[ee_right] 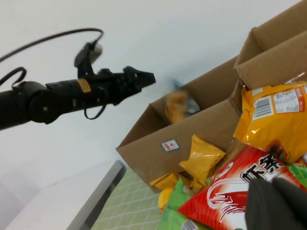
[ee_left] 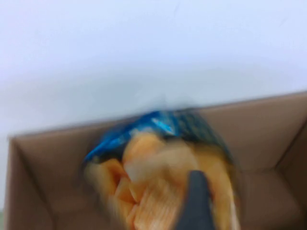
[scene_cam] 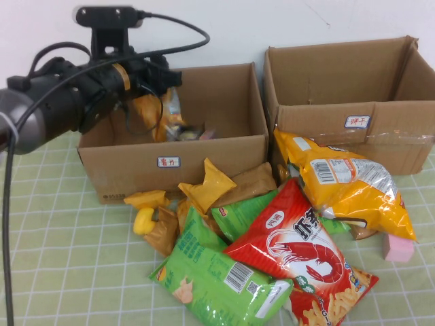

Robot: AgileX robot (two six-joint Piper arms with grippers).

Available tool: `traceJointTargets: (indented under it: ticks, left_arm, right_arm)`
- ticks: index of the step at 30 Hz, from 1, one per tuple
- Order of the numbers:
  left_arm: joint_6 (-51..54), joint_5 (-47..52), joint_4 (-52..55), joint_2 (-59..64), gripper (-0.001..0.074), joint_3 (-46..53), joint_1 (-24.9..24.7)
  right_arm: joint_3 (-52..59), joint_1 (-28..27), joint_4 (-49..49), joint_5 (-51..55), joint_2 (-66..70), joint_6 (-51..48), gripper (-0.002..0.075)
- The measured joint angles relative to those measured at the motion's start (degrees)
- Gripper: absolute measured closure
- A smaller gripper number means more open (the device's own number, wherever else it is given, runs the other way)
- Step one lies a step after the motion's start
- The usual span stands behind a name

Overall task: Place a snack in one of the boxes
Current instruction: Place the potato chip in the potato chip box, then pick up the potato chip

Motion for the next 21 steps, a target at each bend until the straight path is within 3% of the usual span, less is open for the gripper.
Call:
traceJointTargets:
  ticks: [3,6,8,12,13,17,21]
  left_arm:
    - [-0.1,3.1,0.1,1.0,0.0185,-1.2,0.0]
    - [0.4,5.8,0.7,-0.5,0.0190,-1.9,0.0]
    - [1.7,6.8,2.8,-3.0,0.0284,-1.9,0.0]
    - [3.6,8.1,10.2,-10.8,0.0594,-1.9,0.0]
    - [3.7,9.1,11.3,-13.3,0.0640,-1.9,0.0]
    - [3.8,14.4,11.6,-22.9,0.0715,-1.4,0.0]
    - [5.4,15.0,11.2,-33.1,0.0731,5.3,0.0]
  right_arm:
    - [0.0,0.0,0.1,0.0,0.0,0.1,0.0717]
    - [0.0,0.0,0.6,0.0,0.0,0.3,0.0717]
    - [0.0,0.0,1.6,0.0,0.0,0.4,0.0717]
    - [0.0,0.0,4.6,0.0,0.0,-1.5,0.0717]
    - [0.0,0.0,5.2,0.0,0.0,-2.6,0.0717]
    - [-3.5,0.0,2.1,-0.4,0.0,-4.7,0.0717]
    - [-13.5,0.0,-9.5,-1.4,6.7,-4.7,0.0717]
